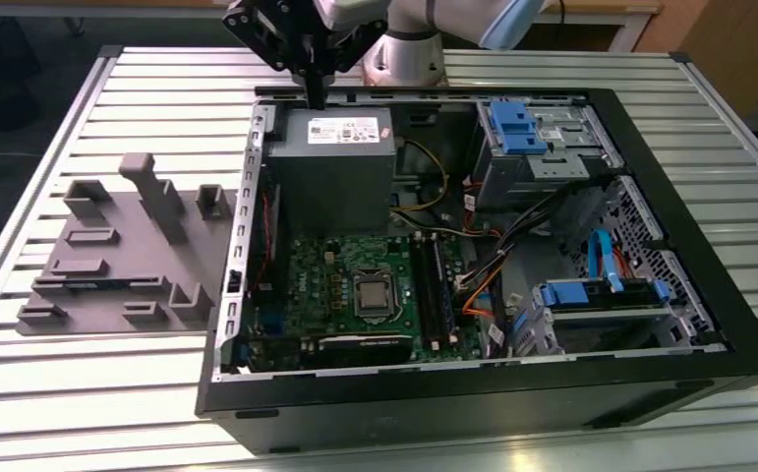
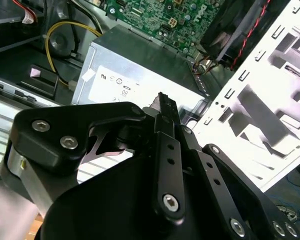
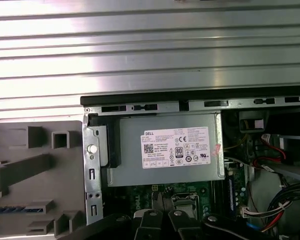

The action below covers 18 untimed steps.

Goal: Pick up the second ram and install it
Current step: 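Reach for the second ram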

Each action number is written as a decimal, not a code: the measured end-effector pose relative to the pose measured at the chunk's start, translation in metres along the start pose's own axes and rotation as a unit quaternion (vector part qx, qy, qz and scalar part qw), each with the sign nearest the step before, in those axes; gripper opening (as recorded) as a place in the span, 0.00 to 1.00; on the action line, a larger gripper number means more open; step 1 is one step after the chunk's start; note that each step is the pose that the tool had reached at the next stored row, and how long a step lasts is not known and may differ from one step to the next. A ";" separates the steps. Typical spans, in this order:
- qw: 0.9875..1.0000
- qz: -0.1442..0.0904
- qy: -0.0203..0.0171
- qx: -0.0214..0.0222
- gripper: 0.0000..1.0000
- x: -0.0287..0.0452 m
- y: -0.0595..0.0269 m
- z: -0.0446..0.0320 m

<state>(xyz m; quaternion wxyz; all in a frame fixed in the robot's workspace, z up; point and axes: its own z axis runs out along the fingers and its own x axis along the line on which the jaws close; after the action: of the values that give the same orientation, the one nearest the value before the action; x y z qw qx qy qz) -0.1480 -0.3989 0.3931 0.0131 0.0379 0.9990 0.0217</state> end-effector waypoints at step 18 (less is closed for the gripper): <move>1.000 0.000 0.000 0.000 0.11 0.0220 -0.0017 0.0003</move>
<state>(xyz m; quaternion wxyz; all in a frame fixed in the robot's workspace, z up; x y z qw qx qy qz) -0.1700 -0.3989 0.3922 0.0131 0.0379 0.9990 0.0217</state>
